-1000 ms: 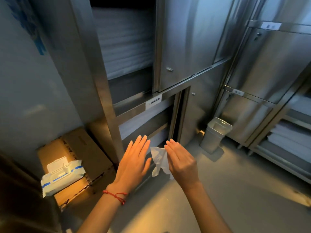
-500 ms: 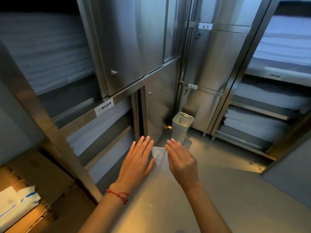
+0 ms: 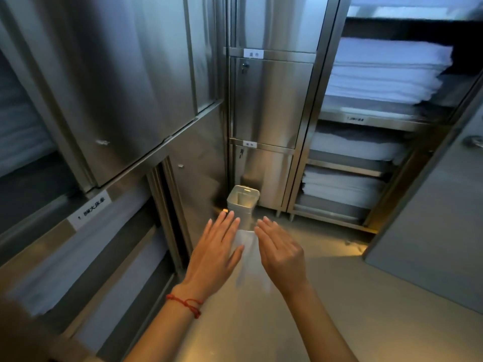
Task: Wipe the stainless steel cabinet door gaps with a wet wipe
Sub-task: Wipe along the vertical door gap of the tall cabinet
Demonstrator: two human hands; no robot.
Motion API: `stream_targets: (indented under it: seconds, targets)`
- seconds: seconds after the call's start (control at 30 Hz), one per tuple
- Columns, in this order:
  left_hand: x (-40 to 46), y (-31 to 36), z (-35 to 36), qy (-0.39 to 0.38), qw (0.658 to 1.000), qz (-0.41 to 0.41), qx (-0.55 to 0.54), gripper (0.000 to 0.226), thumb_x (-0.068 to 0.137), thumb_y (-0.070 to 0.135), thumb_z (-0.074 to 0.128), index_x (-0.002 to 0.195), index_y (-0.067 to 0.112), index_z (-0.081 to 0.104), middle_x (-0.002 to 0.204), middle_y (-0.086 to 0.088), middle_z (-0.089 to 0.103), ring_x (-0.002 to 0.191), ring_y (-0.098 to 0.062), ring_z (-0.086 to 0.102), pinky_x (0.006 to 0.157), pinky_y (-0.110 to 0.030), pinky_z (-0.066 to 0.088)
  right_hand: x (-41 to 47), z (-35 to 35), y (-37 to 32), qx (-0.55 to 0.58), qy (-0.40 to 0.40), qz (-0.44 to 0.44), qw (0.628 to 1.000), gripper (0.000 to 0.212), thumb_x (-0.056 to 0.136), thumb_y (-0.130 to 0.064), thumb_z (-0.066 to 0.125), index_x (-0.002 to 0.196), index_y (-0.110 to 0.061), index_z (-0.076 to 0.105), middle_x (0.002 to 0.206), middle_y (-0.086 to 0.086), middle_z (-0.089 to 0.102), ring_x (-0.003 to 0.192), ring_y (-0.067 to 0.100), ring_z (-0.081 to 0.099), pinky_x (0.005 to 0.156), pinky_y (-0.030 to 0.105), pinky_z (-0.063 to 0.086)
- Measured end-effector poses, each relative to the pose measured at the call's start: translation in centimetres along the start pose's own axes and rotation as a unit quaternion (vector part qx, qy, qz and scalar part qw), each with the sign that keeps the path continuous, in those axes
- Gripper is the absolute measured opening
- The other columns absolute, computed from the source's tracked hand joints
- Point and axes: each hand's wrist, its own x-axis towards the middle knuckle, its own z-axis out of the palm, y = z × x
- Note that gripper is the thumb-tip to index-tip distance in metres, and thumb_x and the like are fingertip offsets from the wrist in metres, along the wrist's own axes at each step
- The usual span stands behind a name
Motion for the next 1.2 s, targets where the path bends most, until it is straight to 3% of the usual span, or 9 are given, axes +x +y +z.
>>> stream_targets:
  seconds: [0.13,0.23,0.3,0.5,0.67,0.87,1.0,1.1,1.2]
  targets:
    - [4.0,-1.8,1.4,-0.007,1.000,0.022,-0.007,0.056,0.087,0.025,0.064,0.134,0.001,0.046,0.140,-0.016,0.044,0.133,-0.030,0.035,0.106,-0.054,0.021,1.7,2.1,2.0,-0.010,-0.021,0.010,1.000,0.031,0.062,0.001,0.085,0.092,0.000,0.074,0.097,0.016,0.072,0.095,0.025,0.069,0.077,0.038,0.059]
    - [6.6,-3.5,2.2,-0.024,0.999,0.022,-0.035,0.056,0.095,0.032,0.049,0.143,0.008,0.032,0.151,-0.009,0.027,0.141,-0.022,0.011,0.115,-0.042,0.002,3.1,3.9,3.6,-0.013,-0.030,0.021,0.999,0.034,0.060,0.001,0.087,0.091,0.000,0.074,0.097,0.016,0.072,0.095,0.025,0.069,0.077,0.037,0.059]
    - [8.2,-4.5,2.9,-0.019,0.998,0.028,-0.048,0.056,0.097,0.032,0.046,0.144,0.009,0.028,0.152,-0.008,0.023,0.141,-0.020,0.006,0.115,-0.039,-0.002,4.1,5.2,4.5,-0.016,-0.027,0.027,0.999,0.033,0.061,0.001,0.086,0.091,0.000,0.074,0.097,0.016,0.072,0.095,0.025,0.069,0.078,0.037,0.058]
    - [13.2,-7.2,4.2,-0.010,0.998,0.046,-0.050,0.055,0.091,0.023,0.059,0.137,0.002,0.040,0.145,-0.016,0.037,0.137,-0.030,0.024,0.111,-0.051,0.013,6.8,9.0,7.4,-0.033,-0.018,0.037,0.999,0.030,0.063,-0.002,0.082,0.092,0.000,0.074,0.097,0.016,0.072,0.094,0.024,0.069,0.084,0.036,0.056]
    - [17.1,-9.1,6.1,-0.010,0.996,0.051,-0.070,0.056,0.095,0.030,0.050,0.143,0.007,0.031,0.151,-0.009,0.027,0.142,-0.023,0.013,0.115,-0.042,0.003,8.9,11.8,9.8,-0.049,-0.012,0.045,0.998,0.033,0.060,-0.002,0.085,0.091,0.000,0.075,0.096,0.016,0.072,0.093,0.024,0.070,0.087,0.035,0.051]
    - [21.6,-10.2,7.7,0.012,0.996,0.057,-0.065,0.054,0.087,0.023,0.064,0.133,0.001,0.046,0.138,-0.016,0.046,0.131,-0.032,0.036,0.104,-0.056,0.022,11.1,14.8,13.3,-0.044,-0.007,0.050,0.998,0.032,0.061,-0.002,0.086,0.091,0.001,0.074,0.095,0.016,0.072,0.093,0.025,0.070,0.085,0.036,0.053]
    - [24.9,-10.6,9.7,-0.001,0.998,0.052,-0.033,0.056,0.097,0.041,0.030,0.128,0.001,0.053,0.132,-0.016,0.053,0.125,-0.033,0.046,0.098,-0.057,0.031,12.2,17.1,16.6,-0.041,-0.010,0.047,0.998,0.033,0.061,0.000,0.086,0.092,0.001,0.074,0.096,0.016,0.072,0.095,0.025,0.069,0.085,0.036,0.054]
    - [27.5,-10.9,11.8,-0.014,0.999,0.043,-0.026,0.058,0.092,0.042,0.032,0.128,0.001,0.053,0.133,-0.015,0.053,0.127,-0.030,0.041,0.099,-0.056,0.030,12.7,18.9,19.6,-0.035,-0.013,0.039,0.999,0.034,0.060,-0.001,0.086,0.092,0.001,0.074,0.097,0.016,0.072,0.095,0.025,0.069,0.086,0.036,0.053]
    - [30.1,-10.9,13.8,-0.014,0.999,0.007,-0.050,0.053,0.094,0.038,0.043,0.134,0.004,0.046,0.142,-0.012,0.043,0.134,-0.026,0.029,0.107,-0.053,0.019,13.5,20.4,22.6,-0.022,-0.017,0.036,0.999,0.036,0.058,-0.001,0.088,0.092,0.000,0.074,0.096,0.015,0.072,0.095,0.025,0.069,0.085,0.037,0.054]
